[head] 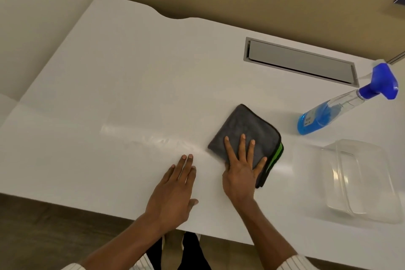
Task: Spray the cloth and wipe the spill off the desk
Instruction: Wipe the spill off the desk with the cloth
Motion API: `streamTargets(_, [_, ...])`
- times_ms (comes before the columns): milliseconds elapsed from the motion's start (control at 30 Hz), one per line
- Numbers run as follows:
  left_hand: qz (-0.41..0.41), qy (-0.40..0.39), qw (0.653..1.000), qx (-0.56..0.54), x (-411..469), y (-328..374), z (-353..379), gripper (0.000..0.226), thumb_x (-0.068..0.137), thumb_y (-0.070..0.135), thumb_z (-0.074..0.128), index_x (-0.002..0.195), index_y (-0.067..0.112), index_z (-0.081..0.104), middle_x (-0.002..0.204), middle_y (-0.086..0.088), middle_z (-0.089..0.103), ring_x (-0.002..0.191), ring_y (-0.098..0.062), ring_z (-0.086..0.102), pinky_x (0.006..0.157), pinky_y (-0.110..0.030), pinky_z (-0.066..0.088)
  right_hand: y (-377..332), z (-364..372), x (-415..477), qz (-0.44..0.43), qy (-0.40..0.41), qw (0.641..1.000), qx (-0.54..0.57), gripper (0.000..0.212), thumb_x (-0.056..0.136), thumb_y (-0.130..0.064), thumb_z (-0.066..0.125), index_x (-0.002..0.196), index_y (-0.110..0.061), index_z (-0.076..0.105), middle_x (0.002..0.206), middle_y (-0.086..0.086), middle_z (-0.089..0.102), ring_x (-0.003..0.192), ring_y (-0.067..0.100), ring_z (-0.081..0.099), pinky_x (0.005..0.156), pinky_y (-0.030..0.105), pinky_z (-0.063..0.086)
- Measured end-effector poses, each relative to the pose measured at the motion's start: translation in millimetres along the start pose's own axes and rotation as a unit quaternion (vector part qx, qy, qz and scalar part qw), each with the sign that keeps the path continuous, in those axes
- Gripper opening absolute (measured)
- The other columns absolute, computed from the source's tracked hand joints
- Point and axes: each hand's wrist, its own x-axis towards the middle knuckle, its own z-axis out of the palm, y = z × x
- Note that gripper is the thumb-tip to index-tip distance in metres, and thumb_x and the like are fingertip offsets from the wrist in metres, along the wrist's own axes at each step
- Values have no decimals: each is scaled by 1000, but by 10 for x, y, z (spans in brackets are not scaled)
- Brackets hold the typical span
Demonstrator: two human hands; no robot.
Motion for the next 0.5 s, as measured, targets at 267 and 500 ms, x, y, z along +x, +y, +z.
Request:
streamTargets(267, [-109,27,993,-30,-261,-150,55,103,87,67,72,163,9,32,175,-16,10,160,-31,17,121,-42,28,-295,20,-343,-205,-34,978,-10,92,93,-14,61,164,-43,10,176,4,1,161,37,-6,119,79,8])
streamTargets(500, [-163,32,986,-24,-327,-283,29,107,85,74,68,161,6,36,174,-21,10,160,-35,16,122,-45,23,-437,93,-59,-128,-34,991,-2,86,97,-17,61,164,-42,13,176,5,1,161,35,-9,119,79,2])
